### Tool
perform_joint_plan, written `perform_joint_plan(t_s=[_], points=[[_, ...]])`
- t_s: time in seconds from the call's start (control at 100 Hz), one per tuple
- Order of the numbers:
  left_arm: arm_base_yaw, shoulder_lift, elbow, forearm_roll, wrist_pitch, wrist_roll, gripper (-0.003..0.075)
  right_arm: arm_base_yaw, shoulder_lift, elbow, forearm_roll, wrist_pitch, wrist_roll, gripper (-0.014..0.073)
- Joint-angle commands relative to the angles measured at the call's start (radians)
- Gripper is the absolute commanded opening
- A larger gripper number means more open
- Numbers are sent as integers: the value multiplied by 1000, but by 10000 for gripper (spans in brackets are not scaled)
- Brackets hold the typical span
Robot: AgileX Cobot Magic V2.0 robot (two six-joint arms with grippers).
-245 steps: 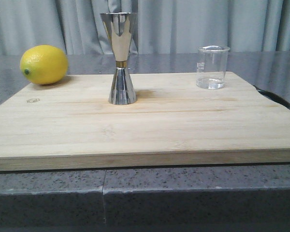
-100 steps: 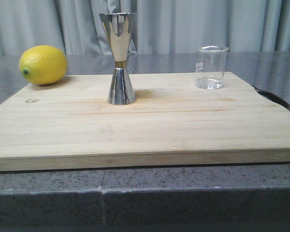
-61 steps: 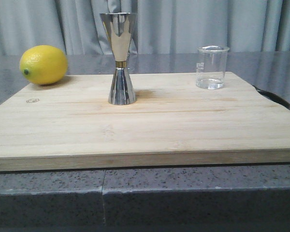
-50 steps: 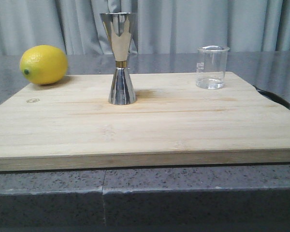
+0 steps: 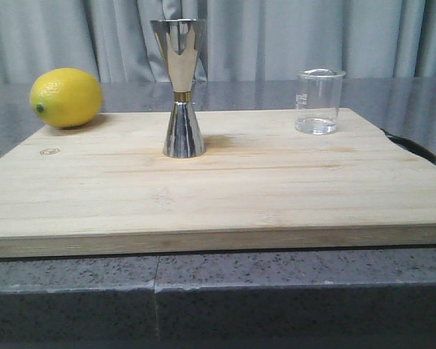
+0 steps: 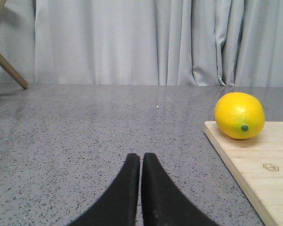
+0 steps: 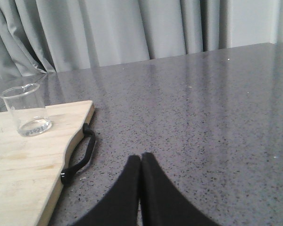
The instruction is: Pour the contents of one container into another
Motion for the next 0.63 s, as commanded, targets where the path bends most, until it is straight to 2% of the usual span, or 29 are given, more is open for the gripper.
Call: perform_joint_plan(t_s=[0.0,0.06,0.62], points=[[3,-26,5,-5,-78,0,-19,-4,-21,17,46,-95,-95,-71],[3,-26,5,-5,-78,0,-19,-4,-21,17,99,-95,-157,-71],[3,-26,5,-5,-78,0,-19,-4,-21,17,99,-87,-156,-71]])
